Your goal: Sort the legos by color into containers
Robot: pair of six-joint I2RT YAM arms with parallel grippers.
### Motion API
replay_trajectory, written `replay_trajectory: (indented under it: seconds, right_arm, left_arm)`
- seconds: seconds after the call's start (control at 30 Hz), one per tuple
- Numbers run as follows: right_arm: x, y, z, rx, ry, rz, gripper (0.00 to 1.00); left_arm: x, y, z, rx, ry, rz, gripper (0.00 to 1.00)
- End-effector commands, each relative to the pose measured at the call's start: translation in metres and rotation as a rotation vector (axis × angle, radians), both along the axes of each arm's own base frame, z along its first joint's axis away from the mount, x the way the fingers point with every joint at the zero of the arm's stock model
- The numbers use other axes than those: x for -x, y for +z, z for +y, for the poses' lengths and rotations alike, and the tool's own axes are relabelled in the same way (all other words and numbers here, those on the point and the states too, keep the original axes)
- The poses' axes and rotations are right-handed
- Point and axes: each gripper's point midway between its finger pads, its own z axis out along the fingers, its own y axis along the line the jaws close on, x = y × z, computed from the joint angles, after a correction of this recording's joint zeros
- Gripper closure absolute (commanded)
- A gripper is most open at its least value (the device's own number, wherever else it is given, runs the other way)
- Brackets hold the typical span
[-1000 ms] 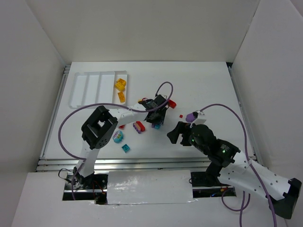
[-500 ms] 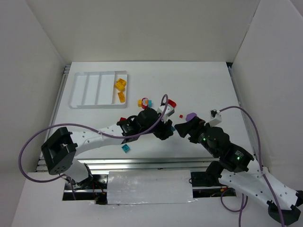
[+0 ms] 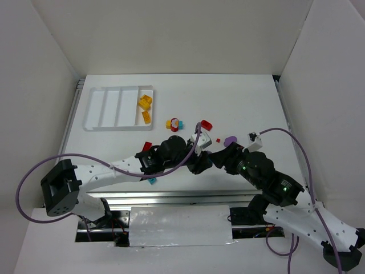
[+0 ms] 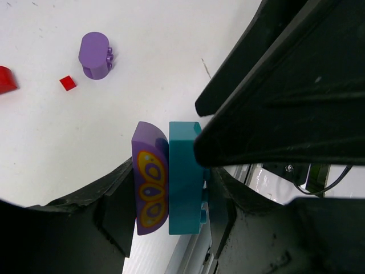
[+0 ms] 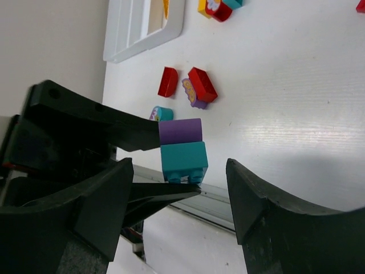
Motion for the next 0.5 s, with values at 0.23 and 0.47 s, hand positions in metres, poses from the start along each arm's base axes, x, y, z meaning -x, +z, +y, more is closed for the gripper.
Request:
replay_trajectory:
  seconds: [0.23, 0.47]
  right_arm:
    - [0.006, -0.003, 0.027, -0.034, 0.13, 0.005, 0.48]
    - [0.005, -0.004, 0.037, -0.052, 0.178, -0.051, 0.92]
  left_arm:
    - [0.001, 0.045, -0.004, 0.118, -0.014, -0.083, 0.99]
    - [0.012, 0.067, 0.003, 0.19, -0.045, -0.097, 0.82]
